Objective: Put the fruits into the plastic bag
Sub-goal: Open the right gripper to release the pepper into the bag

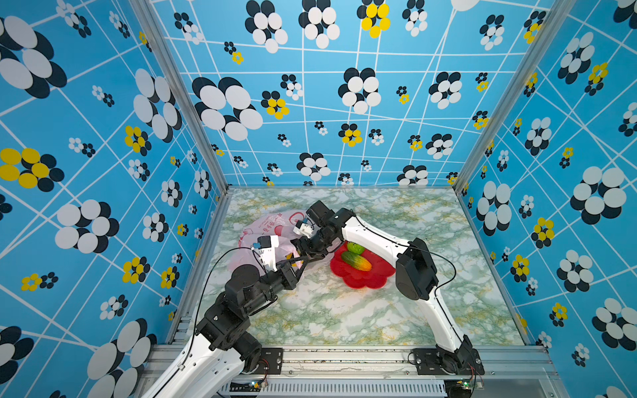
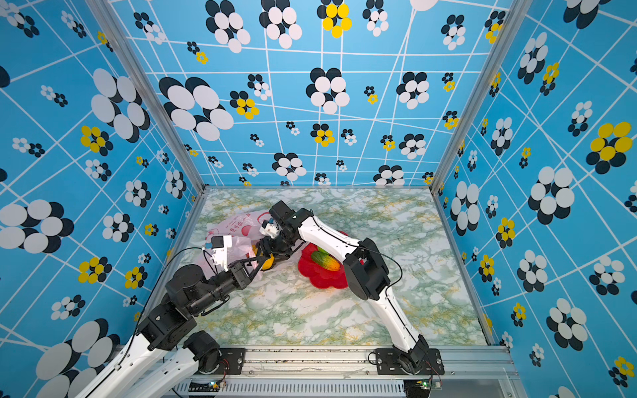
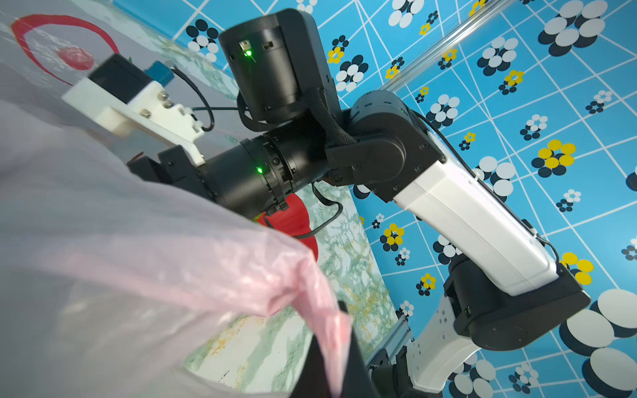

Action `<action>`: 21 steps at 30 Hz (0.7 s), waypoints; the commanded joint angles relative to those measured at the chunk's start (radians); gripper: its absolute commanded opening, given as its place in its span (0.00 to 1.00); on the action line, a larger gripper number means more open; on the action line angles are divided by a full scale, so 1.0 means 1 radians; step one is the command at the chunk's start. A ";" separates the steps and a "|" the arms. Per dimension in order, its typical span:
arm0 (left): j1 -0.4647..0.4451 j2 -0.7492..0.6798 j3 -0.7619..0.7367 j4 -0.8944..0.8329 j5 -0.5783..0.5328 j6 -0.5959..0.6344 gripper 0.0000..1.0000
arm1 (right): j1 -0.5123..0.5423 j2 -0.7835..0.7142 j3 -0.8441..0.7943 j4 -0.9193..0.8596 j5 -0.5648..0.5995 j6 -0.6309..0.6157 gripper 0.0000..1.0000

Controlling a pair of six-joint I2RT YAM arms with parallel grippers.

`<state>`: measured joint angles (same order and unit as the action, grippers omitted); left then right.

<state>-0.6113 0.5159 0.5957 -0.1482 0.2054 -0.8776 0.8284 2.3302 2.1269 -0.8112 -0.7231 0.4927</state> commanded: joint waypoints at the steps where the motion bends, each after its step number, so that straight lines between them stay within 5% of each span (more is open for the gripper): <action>1: -0.014 -0.012 -0.013 0.026 0.056 0.019 0.00 | -0.002 0.030 0.057 0.105 -0.029 0.107 0.53; 10: -0.027 -0.167 -0.070 -0.132 -0.008 -0.047 0.00 | -0.002 0.137 0.198 0.374 -0.049 0.367 0.56; 21: -0.026 -0.319 -0.059 -0.416 -0.163 -0.140 0.00 | 0.000 0.187 0.248 0.478 -0.073 0.469 0.78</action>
<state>-0.6308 0.2146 0.5373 -0.4820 0.0956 -0.9741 0.8284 2.5408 2.3806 -0.4046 -0.7719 0.9344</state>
